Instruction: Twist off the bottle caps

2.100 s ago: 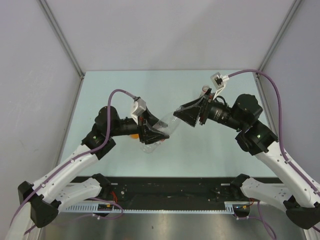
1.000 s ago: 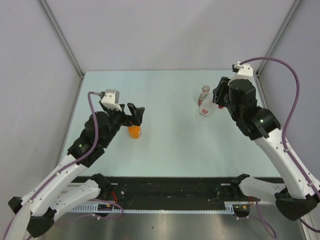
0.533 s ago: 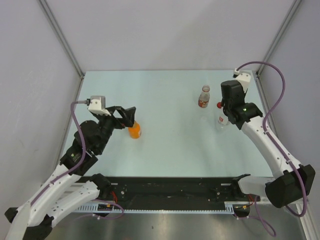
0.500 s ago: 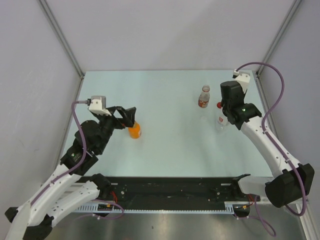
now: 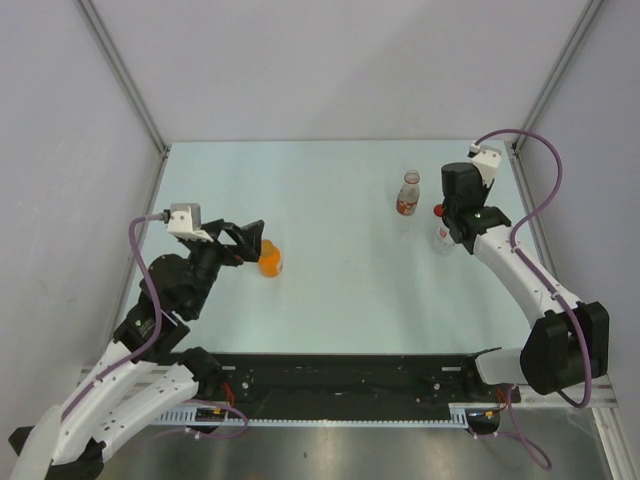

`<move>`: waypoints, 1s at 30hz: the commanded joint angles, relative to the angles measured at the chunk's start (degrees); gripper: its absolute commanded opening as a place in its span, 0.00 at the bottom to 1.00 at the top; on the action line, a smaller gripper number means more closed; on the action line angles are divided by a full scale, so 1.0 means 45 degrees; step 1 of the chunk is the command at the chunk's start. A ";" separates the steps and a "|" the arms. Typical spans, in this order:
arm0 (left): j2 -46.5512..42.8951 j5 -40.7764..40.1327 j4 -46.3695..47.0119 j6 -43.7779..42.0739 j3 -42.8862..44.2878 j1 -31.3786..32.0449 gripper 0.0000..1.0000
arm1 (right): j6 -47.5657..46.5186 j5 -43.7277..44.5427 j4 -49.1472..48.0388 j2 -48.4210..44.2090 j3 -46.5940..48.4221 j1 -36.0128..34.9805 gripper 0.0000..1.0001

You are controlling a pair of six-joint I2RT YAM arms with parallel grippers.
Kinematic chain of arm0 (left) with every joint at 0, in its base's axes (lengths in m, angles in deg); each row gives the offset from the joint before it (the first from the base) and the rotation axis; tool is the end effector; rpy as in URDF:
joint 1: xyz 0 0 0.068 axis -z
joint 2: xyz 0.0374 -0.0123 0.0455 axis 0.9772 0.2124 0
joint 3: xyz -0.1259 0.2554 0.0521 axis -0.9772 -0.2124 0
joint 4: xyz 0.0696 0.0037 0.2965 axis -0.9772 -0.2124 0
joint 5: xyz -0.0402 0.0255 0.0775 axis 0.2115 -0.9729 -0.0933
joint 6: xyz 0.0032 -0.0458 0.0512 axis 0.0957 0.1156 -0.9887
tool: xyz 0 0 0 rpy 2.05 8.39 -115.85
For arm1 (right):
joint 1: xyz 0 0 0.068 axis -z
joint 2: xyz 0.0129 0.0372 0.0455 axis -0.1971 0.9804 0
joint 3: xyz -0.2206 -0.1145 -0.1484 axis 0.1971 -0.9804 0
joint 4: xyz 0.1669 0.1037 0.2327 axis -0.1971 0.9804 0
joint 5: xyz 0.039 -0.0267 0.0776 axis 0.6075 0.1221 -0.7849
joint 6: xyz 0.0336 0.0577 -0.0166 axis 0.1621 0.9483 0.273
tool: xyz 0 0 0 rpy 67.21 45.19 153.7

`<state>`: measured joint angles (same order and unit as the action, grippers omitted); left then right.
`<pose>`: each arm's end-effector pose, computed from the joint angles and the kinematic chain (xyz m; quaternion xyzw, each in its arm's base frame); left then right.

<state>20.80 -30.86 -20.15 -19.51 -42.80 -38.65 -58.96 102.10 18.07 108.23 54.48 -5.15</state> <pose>0.1506 -0.0930 0.3842 -0.0232 0.7017 -0.2071 0.6814 0.3437 0.0661 0.3109 0.1719 0.8291 -0.1392 0.5135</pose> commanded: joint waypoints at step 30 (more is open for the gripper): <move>0.0328 -0.0197 0.0194 -0.0152 -0.0029 -0.0035 1.00 | 0.0869 -0.0333 -0.1171 0.0410 -0.0241 0.0545 0.20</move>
<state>22.17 -31.16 -20.21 -19.96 -42.86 -38.65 -57.52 100.92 11.89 110.42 54.06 -2.85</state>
